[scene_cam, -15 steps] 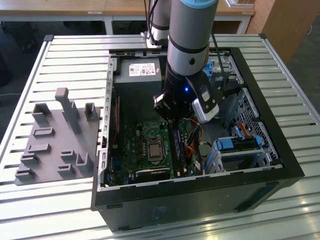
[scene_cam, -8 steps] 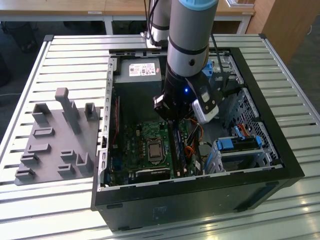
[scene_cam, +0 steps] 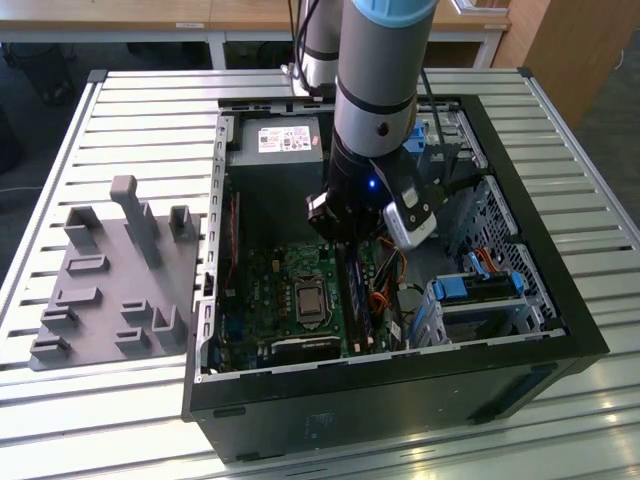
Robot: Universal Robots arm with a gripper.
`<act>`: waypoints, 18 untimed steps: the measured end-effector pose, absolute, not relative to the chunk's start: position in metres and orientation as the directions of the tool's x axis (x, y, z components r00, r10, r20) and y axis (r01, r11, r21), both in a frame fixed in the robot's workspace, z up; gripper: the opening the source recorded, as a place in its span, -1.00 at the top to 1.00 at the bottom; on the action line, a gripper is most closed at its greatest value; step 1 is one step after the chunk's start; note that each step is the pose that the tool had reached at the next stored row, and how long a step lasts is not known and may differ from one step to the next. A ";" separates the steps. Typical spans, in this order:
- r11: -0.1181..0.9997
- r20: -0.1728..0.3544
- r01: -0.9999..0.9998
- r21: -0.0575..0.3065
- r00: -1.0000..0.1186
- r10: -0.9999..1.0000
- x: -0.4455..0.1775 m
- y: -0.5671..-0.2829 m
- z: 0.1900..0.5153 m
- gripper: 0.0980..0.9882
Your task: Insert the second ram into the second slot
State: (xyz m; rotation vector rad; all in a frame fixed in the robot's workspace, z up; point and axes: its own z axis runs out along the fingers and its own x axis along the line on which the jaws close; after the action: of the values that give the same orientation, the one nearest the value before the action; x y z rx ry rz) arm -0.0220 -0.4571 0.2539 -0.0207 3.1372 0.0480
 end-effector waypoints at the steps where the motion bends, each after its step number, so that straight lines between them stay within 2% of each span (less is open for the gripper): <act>1: 0.999 -0.004 -0.013 0.030 -1.000 -0.013 -0.022 -0.457 0.253 0.91; 18: 0.999 -0.003 -0.013 0.030 -1.000 -0.012 -0.020 -0.457 0.241 0.91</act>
State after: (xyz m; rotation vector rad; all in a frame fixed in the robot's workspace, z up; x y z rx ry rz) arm -0.0203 -0.4571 0.2412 -0.0197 3.1381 0.0472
